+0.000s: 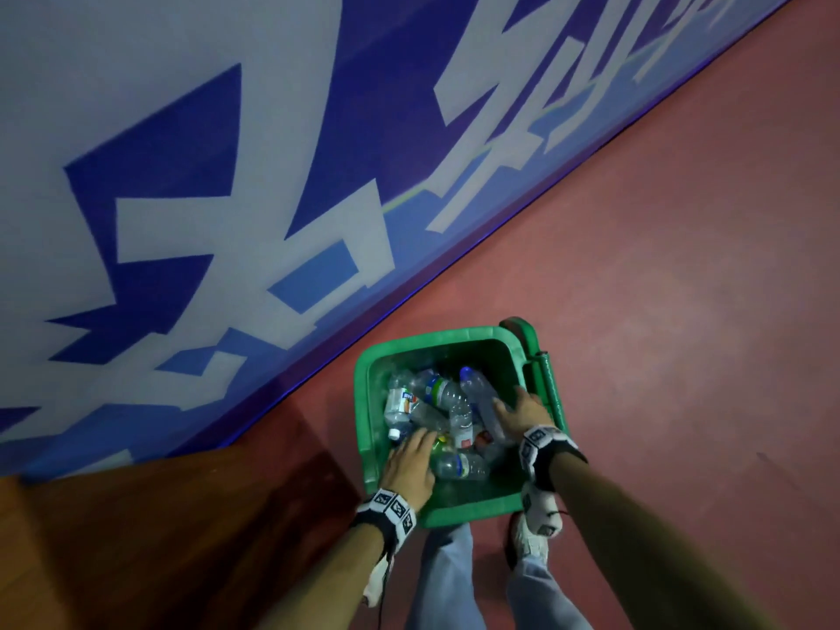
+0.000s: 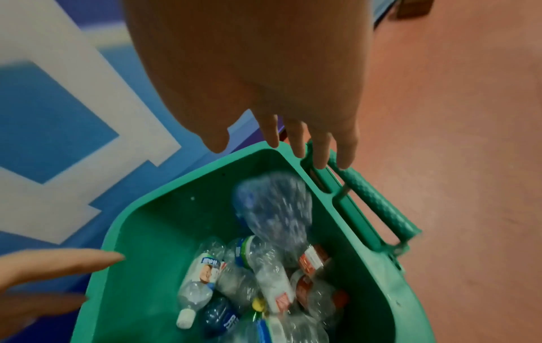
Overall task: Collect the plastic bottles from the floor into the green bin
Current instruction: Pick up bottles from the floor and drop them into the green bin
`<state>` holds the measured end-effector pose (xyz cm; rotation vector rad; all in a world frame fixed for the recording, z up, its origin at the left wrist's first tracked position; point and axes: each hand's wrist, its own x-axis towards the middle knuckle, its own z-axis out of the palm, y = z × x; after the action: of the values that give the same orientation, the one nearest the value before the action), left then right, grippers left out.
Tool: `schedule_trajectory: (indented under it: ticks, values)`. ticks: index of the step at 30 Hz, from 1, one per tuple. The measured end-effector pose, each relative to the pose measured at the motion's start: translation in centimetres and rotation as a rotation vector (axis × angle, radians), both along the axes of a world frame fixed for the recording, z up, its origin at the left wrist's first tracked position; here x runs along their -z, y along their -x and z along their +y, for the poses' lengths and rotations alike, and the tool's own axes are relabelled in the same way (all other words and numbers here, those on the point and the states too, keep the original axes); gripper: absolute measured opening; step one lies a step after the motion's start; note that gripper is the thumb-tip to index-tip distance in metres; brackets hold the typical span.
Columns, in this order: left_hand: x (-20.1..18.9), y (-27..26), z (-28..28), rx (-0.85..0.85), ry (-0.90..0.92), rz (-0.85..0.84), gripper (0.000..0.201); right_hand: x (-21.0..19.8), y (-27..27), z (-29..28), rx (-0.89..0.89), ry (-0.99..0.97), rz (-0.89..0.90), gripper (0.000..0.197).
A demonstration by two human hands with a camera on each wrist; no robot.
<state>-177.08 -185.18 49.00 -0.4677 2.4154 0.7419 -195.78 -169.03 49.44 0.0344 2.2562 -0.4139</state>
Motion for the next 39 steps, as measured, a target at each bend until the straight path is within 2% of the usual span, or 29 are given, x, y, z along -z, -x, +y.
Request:
schedule_trajectory:
  ticks: [4,8,13,18,22,26,29,33,39]
  values:
    - [-1.9,-0.2,-3.1,-0.257,-0.047,0.030,0.059,-2.9,0.9,-3.5,0.015,0.061,0.070,0.064]
    - [-6.5,0.9,-5.4,-0.360,-0.160,0.118,0.040,-7.4,-0.7,-4.6,0.171,0.229,0.104,0.055]
    - [-15.2,3.8,-6.0,-0.342,-0.235,0.331,0.029,-13.7,-3.7,-2.3,0.376,0.472,0.116,0.037]
    - [-24.7,6.2,-3.1,-0.255,-0.308,0.587,0.018,-21.9,-5.6,2.4,0.375,0.658,0.204,0.024]
    - [-31.2,7.0,1.8,-0.084,-0.378,0.698,0.014,-28.1,-6.4,8.1,0.271,0.703,0.300,0.029]
    - [-36.2,7.5,8.9,0.091,-0.443,0.741,0.012,-33.1,-7.6,15.1,0.239,0.635,0.480,0.042]
    - [-39.1,6.7,15.4,0.254,-0.478,0.770,0.014,-35.8,-10.7,21.3,0.320,0.626,0.647,0.045]
    - [-41.7,4.0,24.5,0.462,-0.515,0.796,0.015,-38.5,-17.0,29.8,0.483,0.620,0.773,0.042]
    - [-42.9,-1.7,38.3,0.706,-0.619,0.841,0.015,-40.5,-28.5,42.2,0.776,0.520,0.966,0.037]
